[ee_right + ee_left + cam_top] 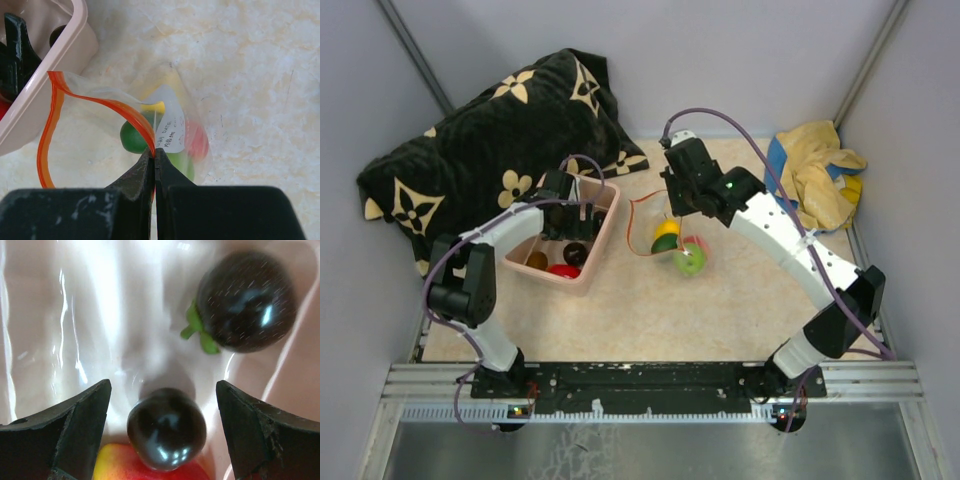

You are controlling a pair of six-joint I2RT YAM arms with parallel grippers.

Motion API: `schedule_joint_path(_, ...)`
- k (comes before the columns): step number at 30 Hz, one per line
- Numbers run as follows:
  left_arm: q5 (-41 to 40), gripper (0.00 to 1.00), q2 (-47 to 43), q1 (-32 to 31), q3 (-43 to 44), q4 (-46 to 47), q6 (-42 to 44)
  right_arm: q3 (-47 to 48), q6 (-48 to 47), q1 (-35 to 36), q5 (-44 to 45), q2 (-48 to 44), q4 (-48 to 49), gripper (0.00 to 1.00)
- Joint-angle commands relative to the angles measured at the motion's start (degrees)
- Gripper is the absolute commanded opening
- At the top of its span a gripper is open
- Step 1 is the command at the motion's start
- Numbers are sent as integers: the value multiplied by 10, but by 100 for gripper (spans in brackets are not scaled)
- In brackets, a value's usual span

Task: Place the food in the zip-top bag and seal the zipper
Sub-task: Pick up the fake fruit from the bin.

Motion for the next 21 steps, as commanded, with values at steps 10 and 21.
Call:
schedule_joint_path(10, 96, 91, 61, -3, 85, 89, 38, 51, -28, -4, 4, 15, -1, 0)
schedule_joint_path(21, 54, 85, 135, -2, 113, 109, 30, 40, -29, -4, 0, 17, 1, 0)
